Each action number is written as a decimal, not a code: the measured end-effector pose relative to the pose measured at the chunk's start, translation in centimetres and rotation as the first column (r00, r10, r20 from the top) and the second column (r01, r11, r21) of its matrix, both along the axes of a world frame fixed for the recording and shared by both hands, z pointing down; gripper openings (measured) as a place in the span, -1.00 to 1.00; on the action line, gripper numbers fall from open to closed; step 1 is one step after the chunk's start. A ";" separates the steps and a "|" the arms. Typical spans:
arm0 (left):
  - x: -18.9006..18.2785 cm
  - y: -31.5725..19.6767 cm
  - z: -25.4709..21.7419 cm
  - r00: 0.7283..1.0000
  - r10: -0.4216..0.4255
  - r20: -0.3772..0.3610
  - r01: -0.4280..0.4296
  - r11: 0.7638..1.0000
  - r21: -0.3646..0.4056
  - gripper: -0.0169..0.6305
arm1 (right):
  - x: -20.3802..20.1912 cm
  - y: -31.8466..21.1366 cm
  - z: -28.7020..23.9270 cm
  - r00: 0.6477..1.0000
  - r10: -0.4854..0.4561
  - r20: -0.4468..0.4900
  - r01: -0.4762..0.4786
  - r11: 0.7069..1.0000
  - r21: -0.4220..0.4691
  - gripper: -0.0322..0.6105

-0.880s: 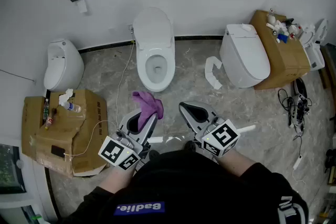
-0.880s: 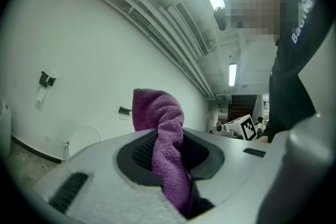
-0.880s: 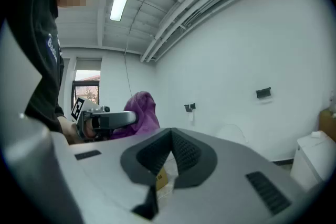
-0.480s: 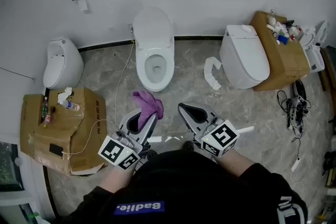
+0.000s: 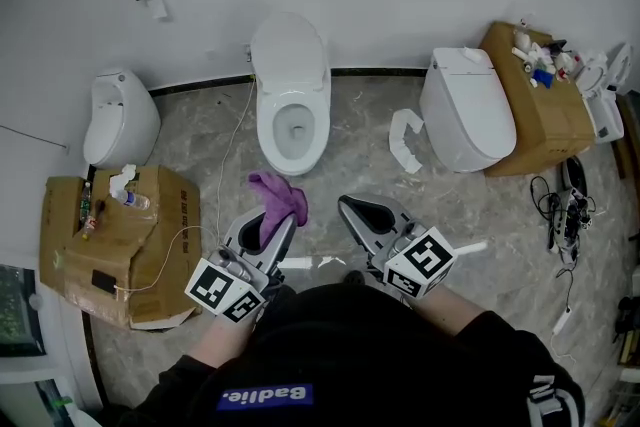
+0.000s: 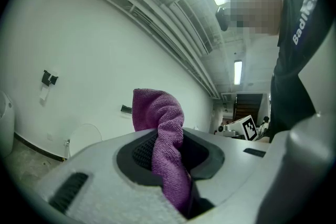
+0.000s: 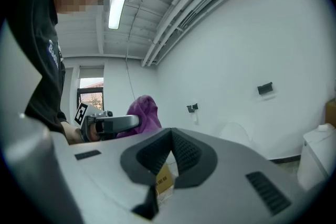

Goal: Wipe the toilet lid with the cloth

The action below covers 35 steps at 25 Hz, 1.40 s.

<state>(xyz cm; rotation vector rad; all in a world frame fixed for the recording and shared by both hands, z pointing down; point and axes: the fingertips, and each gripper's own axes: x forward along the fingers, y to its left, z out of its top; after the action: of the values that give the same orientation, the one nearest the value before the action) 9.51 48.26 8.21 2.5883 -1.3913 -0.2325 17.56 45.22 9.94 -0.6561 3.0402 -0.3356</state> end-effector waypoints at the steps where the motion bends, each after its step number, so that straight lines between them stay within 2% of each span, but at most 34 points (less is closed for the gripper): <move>1: 0.4 -0.3 0.1 1.000 -0.007 0.001 0.007 1.000 -0.001 -0.68 | 0.4 -0.5 0.2 1.000 -0.003 0.002 0.003 1.000 -0.002 -0.82; 8: 1.8 -2.9 0.6 0.999 -0.050 0.003 0.050 0.999 -0.017 -0.69 | 1.9 -3.4 1.3 1.000 -0.026 0.006 0.027 0.999 -0.034 -0.82; 14: 0.0 -6.6 0.4 0.999 -0.054 -0.006 0.054 0.999 0.007 -0.68 | 0.0 -6.8 1.8 0.999 -0.034 -0.011 0.033 0.999 -0.035 -0.82; 20: -5.0 -12.7 1.9 0.999 -0.029 -0.032 0.030 1.000 0.011 -0.69 | -4.8 -13.2 2.8 0.998 -0.016 -0.063 0.015 1.000 -0.024 -0.82; 29: -16.7 -25.3 2.8 1.000 0.021 -0.022 -0.021 1.000 0.006 -0.68 | -15.6 -24.3 2.8 0.996 0.008 -0.094 -0.012 0.999 -0.049 -0.82; 32: -19.4 -28.7 3.5 1.000 0.022 -0.021 -0.022 1.000 0.000 -0.68 | -17.6 -27.9 2.9 0.994 0.046 -0.103 -0.050 0.998 -0.044 -0.82; 35: -20.6 -31.2 4.1 0.999 0.014 -0.034 -0.014 1.000 -0.014 -0.68 | -18.3 -30.8 3.2 0.991 0.075 -0.114 -0.080 0.996 -0.047 -0.82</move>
<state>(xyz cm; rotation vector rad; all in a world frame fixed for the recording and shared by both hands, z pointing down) -11.04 17.05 12.28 2.5699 -1.3578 -0.2622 -0.73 14.38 13.10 -0.8211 3.1094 -0.3898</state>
